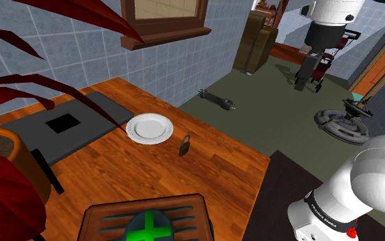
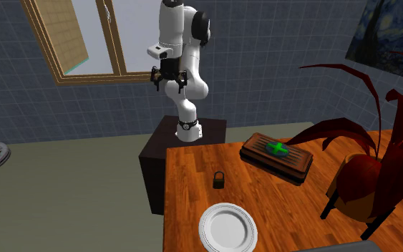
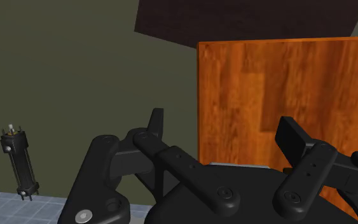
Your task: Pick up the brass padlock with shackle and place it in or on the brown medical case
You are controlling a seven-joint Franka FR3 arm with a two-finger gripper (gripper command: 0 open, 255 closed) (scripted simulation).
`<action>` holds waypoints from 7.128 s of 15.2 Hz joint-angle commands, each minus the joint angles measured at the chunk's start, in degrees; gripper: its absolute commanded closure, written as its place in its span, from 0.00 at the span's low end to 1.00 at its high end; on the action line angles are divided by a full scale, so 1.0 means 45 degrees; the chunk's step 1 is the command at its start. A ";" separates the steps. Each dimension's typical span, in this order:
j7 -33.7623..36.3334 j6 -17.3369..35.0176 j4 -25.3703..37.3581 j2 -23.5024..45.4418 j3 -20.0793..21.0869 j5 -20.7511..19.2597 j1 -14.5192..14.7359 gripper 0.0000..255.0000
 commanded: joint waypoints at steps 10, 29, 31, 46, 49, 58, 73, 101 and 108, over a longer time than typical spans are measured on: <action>0.1645 0.2782 -0.0515 0.2879 0.1079 0.1350 0.0415 0.00; 0.4515 0.7440 0.2550 1.1451 0.2870 0.2347 0.1278 0.00; 0.4791 0.7710 0.3193 1.2436 0.2956 0.2294 0.1424 0.00; 0.5176 0.9199 0.3290 1.4107 0.3005 0.2108 0.1725 0.00; 0.5175 0.9197 0.3292 1.4107 0.3005 0.2108 0.1725 0.00; 0.5174 0.9193 0.3278 1.4089 0.3007 0.2115 0.1723 1.00; 0.5087 0.7062 0.3991 1.2627 0.3122 0.2487 0.1584 1.00; 0.7475 0.4752 0.4910 1.0847 0.4405 0.3437 0.2842 1.00; 0.9528 0.5176 0.5091 1.1134 0.5447 0.3671 0.3965 1.00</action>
